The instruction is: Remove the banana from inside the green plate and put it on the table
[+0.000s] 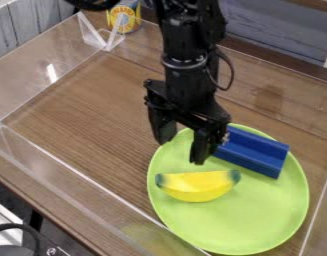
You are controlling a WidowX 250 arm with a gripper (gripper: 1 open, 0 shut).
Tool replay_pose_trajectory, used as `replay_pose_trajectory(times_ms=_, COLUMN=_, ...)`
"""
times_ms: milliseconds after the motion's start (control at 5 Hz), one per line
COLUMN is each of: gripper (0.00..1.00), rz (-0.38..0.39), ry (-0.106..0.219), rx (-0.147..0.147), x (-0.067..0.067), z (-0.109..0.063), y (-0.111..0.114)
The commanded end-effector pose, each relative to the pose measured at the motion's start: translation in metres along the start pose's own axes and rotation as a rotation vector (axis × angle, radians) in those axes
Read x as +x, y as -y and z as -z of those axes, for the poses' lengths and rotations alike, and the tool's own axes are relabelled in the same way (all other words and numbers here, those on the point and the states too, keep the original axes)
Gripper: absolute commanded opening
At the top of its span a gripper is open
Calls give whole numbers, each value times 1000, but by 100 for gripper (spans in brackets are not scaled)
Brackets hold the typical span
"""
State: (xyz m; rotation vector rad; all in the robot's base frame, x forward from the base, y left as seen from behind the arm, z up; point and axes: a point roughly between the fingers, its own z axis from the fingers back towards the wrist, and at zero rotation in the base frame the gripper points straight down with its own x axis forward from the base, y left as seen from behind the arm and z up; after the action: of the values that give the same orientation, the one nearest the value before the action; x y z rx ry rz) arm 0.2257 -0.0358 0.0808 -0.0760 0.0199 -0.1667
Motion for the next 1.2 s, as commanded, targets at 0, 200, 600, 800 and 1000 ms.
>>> replay_pose_trajectory(times_ms=0, gripper=100, rz=31, ry=19, rx=3, x=1, z=3, y=5)
replay_pose_trajectory(times_ms=200, gripper=100, rz=46, ry=15, rx=2, x=-1, z=11, y=8)
replay_pose_trajectory(times_ms=600, gripper=100, rz=102, ry=7, rx=2, x=-4, z=30, y=15)
replay_pose_trajectory(times_ms=800, gripper=100, rz=125, ry=2, rx=2, x=-5, z=39, y=18)
replay_pose_trajectory(times_ms=1000, gripper=100, rz=134, ry=-1, rx=-1, x=-5, z=47, y=20)
